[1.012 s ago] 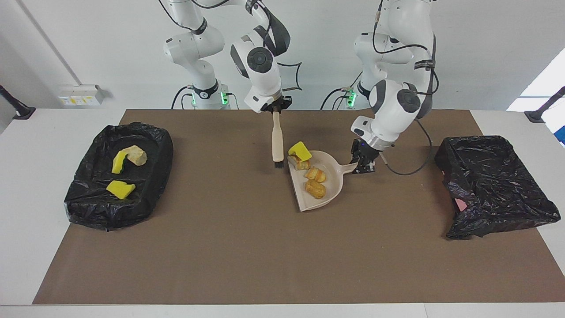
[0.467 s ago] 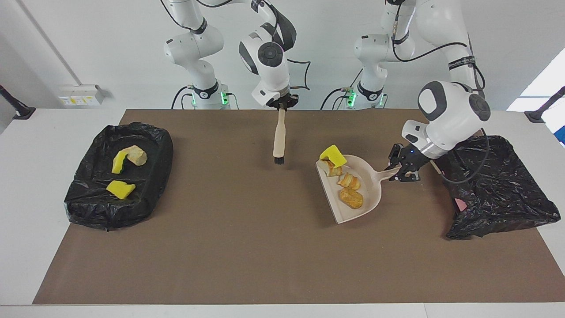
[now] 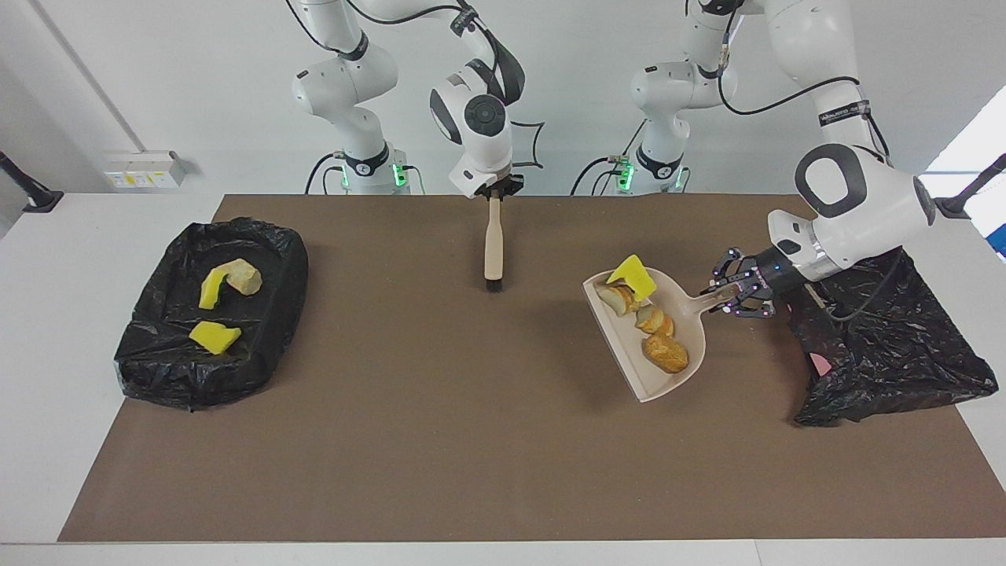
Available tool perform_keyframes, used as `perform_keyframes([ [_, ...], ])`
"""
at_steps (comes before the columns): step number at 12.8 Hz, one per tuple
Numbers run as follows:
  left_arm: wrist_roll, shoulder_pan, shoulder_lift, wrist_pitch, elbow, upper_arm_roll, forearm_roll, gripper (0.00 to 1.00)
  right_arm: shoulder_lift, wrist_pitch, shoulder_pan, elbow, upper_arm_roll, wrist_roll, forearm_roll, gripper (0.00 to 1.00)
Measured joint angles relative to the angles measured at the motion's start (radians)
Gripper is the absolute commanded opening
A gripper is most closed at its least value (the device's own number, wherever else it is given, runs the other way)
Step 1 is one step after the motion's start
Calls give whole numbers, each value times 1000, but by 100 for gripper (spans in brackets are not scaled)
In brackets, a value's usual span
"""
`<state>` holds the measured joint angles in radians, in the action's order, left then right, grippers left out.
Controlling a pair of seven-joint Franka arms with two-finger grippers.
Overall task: Sweep and dump trash in bin
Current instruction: 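Carry the dustpan to the black bag while the right gripper drops the brush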
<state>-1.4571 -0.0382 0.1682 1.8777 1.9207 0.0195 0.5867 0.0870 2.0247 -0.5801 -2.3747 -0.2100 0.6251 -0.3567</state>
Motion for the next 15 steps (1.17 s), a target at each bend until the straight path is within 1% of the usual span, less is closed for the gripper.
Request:
perform_keyframes([
  [2, 16, -4, 0, -4, 0, -1, 12, 0, 0, 9, -4, -8, 0, 0, 0, 75],
  [3, 17, -6, 0, -4, -1, -1, 12, 0, 0, 14, -4, -8, 0, 0, 0, 91],
  [4, 17, -6, 0, -4, -4, -1, 8, 0, 0, 22, -4, -6, 0, 0, 1, 100],
  [6, 17, -6, -1, -4, -26, -2, -26, 0, -6, 36, -3, 14, 1, -1, 23, 100],
  [8, 19, -7, -1, -4, -68, -1, -103, 0, -12, 37, 13, 54, 8, -1, 68, 100],
  [10, 21, -15, -2, -23, -127, 3, -183, 0, -12, 36, 75, 108, 11, -3, 134, 100],
  [13, -1, -86, -1, -65, -201, 6, -283, 0, -13, 35, 170, 184, 14, -12, 187, 100],
  [15, -117, -161, 5, -78, -234, 8, -360, 0, -13, 34, 215, 214, 16, -15, 197, 100],
])
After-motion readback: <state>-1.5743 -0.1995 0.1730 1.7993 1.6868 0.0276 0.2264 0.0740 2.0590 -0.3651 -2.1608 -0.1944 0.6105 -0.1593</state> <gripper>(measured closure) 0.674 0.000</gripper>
